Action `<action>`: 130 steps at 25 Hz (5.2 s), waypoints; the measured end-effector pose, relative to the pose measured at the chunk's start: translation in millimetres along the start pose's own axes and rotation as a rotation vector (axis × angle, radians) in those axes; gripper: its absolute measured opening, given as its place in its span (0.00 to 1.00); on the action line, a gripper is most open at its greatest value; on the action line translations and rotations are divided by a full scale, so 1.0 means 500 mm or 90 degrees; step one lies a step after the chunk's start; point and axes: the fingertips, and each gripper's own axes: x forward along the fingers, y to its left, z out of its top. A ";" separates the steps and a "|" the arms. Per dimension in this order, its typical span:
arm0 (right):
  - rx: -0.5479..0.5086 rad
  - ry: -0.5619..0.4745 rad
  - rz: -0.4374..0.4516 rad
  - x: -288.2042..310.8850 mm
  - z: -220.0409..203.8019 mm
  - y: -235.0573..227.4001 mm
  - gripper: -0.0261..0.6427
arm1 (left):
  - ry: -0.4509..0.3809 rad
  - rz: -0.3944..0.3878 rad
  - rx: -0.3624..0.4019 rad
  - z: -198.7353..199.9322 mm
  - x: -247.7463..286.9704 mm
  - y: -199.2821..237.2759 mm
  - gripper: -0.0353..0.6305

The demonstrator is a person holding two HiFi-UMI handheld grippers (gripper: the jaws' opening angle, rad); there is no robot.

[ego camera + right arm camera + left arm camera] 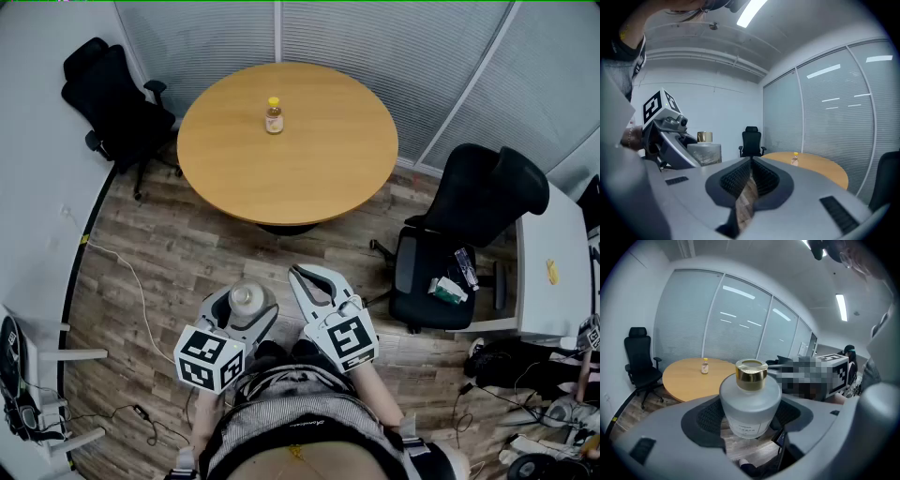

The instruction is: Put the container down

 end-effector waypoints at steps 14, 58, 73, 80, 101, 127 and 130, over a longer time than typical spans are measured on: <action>-0.013 -0.058 0.019 -0.043 -0.005 -0.029 0.09 | -0.006 0.026 -0.015 -0.013 0.022 -0.049 0.56; -0.025 -0.047 -0.010 0.264 0.069 -0.121 0.09 | 0.005 -0.028 -0.014 0.118 0.150 0.246 0.56; 0.013 -0.030 -0.044 0.346 0.062 -0.120 0.09 | 0.017 -0.059 0.009 0.132 0.163 0.318 0.56; 0.026 -0.027 -0.061 0.364 0.052 -0.102 0.09 | 0.022 -0.066 0.016 0.119 0.150 0.342 0.56; 0.013 -0.013 -0.056 0.405 0.058 -0.103 0.09 | 0.017 -0.055 -0.001 0.122 0.144 0.384 0.56; 0.008 -0.013 -0.026 0.530 0.093 -0.313 0.09 | 0.013 -0.038 0.005 0.259 0.332 0.450 0.56; 0.013 -0.024 -0.020 0.543 0.099 -0.331 0.09 | 0.011 -0.035 0.005 0.277 0.350 0.458 0.56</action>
